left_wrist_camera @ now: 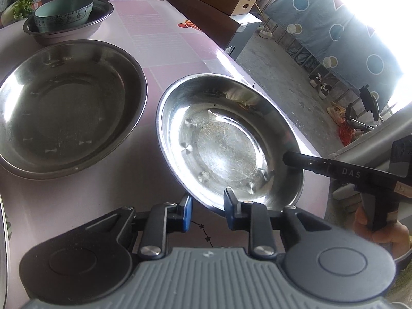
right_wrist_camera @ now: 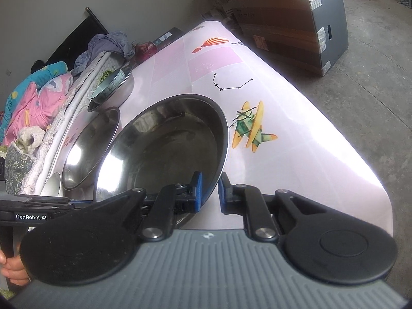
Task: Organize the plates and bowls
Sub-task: 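Close the right tool on the large steel basin rim while the left tool grips its opposite rim, then lift the large steel basin off the table with both tools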
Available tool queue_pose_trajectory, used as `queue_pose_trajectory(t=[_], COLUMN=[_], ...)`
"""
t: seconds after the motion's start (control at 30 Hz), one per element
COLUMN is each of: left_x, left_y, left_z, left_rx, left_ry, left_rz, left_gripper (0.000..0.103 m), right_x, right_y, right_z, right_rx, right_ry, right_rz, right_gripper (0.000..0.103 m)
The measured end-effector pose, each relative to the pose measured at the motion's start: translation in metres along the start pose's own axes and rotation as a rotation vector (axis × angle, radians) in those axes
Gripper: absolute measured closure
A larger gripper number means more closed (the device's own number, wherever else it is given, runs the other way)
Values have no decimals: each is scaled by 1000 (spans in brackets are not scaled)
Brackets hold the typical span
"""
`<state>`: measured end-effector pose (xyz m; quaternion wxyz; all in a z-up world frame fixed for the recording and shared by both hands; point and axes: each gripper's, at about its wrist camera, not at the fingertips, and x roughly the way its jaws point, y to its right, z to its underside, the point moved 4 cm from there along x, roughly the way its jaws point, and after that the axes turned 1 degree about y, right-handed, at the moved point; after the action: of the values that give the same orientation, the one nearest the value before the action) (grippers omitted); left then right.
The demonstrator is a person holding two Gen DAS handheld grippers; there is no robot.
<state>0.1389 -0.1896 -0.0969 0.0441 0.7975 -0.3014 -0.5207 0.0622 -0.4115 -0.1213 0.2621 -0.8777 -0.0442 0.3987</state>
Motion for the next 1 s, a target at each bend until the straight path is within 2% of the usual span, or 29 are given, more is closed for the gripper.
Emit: queue_pose_trajectory(t=[0.2,0.47,0.63,0.7,0.8,0.9,1.0], left_x=[-11,-18,-7,-1,5,4,1], left_y=[-1,-6,-13,-17,-18,-18,-16], left_z=[20,12,-2,-5,-9,-7,-3], left_rx=[0,62,81,70,47,34,15], left_ry=[-18,48,47,35,21,22,11], left_rz=[39,-82,-152,-146,-121,-110,-60], left_gripper=[76,76,76,79,88,88,88], right_x=[-15,-19,-13,-12,-10,-9,-10], right_y=[-3,2,4,3,2,-1,2], right_z=[21,16,12,12,12,11,8], right_rx=[-7,15,23,22,18,5,4], right_ry=[-2,40,52,59,60,63,74], right_rz=[8,40,58,62,60,69,86], right_gripper=[91,89,88,90,92,94,94])
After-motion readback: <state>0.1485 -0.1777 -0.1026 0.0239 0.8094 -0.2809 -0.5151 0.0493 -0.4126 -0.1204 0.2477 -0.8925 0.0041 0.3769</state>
